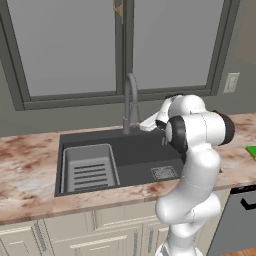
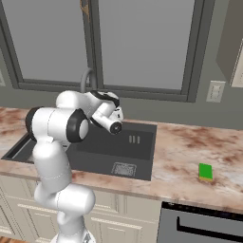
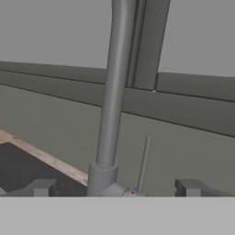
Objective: Soak the sponge with water for a few seconds and then drop it inside the sink.
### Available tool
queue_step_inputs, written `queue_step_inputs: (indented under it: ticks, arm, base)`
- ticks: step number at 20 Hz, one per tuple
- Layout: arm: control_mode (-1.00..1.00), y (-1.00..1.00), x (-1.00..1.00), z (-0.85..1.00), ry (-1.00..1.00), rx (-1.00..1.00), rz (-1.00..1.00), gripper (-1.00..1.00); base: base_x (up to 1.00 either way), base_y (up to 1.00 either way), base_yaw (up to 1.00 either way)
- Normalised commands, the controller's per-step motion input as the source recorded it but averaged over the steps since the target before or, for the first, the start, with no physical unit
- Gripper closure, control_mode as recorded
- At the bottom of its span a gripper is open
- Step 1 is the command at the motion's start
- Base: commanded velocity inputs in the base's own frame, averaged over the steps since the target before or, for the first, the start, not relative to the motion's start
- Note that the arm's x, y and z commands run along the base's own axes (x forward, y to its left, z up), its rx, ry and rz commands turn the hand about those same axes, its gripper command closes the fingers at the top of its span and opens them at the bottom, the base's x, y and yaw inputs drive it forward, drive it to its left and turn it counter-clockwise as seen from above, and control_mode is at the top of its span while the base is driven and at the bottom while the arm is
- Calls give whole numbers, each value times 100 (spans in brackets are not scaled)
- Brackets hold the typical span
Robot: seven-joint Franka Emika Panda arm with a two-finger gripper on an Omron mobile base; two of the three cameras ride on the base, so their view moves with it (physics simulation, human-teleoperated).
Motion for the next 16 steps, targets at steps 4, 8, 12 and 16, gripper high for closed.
queue_step_inputs:
  ticks: [4, 8, 12, 16]
  arm:
    - [-100, 0, 34, 0, 0, 0, 0, -100]
    - [-100, 0, 31, -1, 0, 0, -1, -100]
    - [-100, 0, 24, -9, 0, 0, -1, -100]
    - [-100, 0, 27, -17, 0, 0, -1, -100]
  base:
    - [0, 0, 0]
    - [0, 0, 0]
    - [0, 0, 0]
    - [0, 0, 0]
